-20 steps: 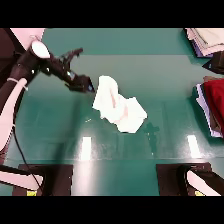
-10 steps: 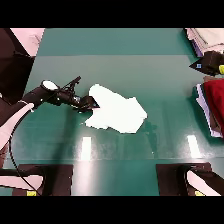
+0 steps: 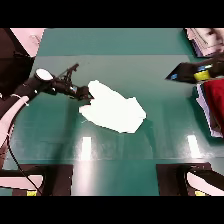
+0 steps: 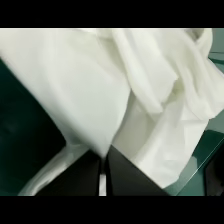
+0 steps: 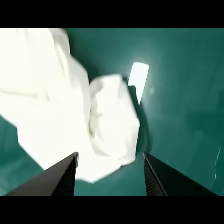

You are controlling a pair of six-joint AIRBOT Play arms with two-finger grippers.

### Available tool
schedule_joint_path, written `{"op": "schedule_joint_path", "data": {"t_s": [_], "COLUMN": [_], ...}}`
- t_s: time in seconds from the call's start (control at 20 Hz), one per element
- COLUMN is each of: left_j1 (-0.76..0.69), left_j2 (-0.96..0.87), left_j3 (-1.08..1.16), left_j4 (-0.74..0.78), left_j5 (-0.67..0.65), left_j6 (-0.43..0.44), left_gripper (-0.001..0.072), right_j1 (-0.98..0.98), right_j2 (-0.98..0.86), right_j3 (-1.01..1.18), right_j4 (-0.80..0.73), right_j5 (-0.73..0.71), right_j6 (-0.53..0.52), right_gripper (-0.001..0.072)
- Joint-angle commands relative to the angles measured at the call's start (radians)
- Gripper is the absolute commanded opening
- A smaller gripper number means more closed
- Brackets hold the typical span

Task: Fold the shirts.

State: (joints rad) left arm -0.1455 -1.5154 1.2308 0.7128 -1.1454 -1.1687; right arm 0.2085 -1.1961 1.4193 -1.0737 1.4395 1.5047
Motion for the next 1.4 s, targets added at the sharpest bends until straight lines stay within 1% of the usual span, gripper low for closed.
{"op": "schedule_joint_path", "data": {"t_s": [0.0,0.1,0.2,0.3,0.55,0.6,0.65,0.75,0.8,0.85,0.9,1.0,1.1,1.35], "left_j1": [0.015,0.015,0.015,0.015,0.015,0.015,0.015,0.015,0.015,0.016,0.016,0.016,0.016,0.015], "left_j2": [0.043,0.076,0.086,0.086,0.086,0.086,0.086,0.087,0.091,0.103,0.127,0.191,0.268,0.467], "left_j3": [0.148,0.177,0.185,0.185,0.185,0.185,0.185,0.185,0.188,0.201,0.233,0.34,0.464,0.661], "left_j4": [0.169,0.225,0.23,0.23,0.23,0.23,0.23,0.23,0.231,0.245,0.288,0.391,0.438,0.435], "left_j5": [-0.129,-0.133,-0.137,-0.138,-0.138,-0.142,-0.147,-0.15,-0.154,-0.155,-0.158,-0.163,-0.187,-0.202], "left_j6": [-0.01,-0.01,-0.009,-0.01,-0.01,-0.01,-0.01,-0.01,-0.011,-0.01,-0.018,-0.038,-0.035,-0.029], "left_gripper": [0.0028,0.0028,0.0028,0.0028,0.0028,0.0029,0.0028,0.0028,0.0028,0.0028,0.0028,0.0028,0.0028,0.0028], "right_j1": [0.152,0.211,0.25,0.291,0.377,0.389,0.397,0.404,0.402,0.392,0.377,0.325,0.266,0.164], "right_j2": [-0.17,-0.264,-0.336,-0.381,-0.457,-0.462,-0.462,-0.46,-0.457,-0.439,-0.408,-0.303,-0.179,0.04], "right_j3": [0.0,0.0,0.0,0.0,0.0,0.0,0.0,0.008,0.019,0.04,0.069,0.169,0.287,0.542], "right_j4": [-0.001,0.001,0.038,0.086,0.088,0.087,0.086,0.079,0.069,0.027,-0.037,-0.185,-0.266,-0.264], "right_j5": [0.072,0.058,0.031,-0.003,-0.129,-0.14,-0.149,-0.157,-0.15,-0.13,-0.107,-0.045,-0.01,0.034], "right_j6": [-0.098,-0.101,-0.12,-0.138,-0.145,-0.145,-0.146,-0.174,-0.174,-0.159,-0.122,-0.058,-0.017,-0.013], "right_gripper": [0.0476,0.0476,0.0476,0.0476,0.0471,0.0418,0.03,0.0014,0.0012,0.0011,0.0011,0.0011,0.0011,0.0011]}}
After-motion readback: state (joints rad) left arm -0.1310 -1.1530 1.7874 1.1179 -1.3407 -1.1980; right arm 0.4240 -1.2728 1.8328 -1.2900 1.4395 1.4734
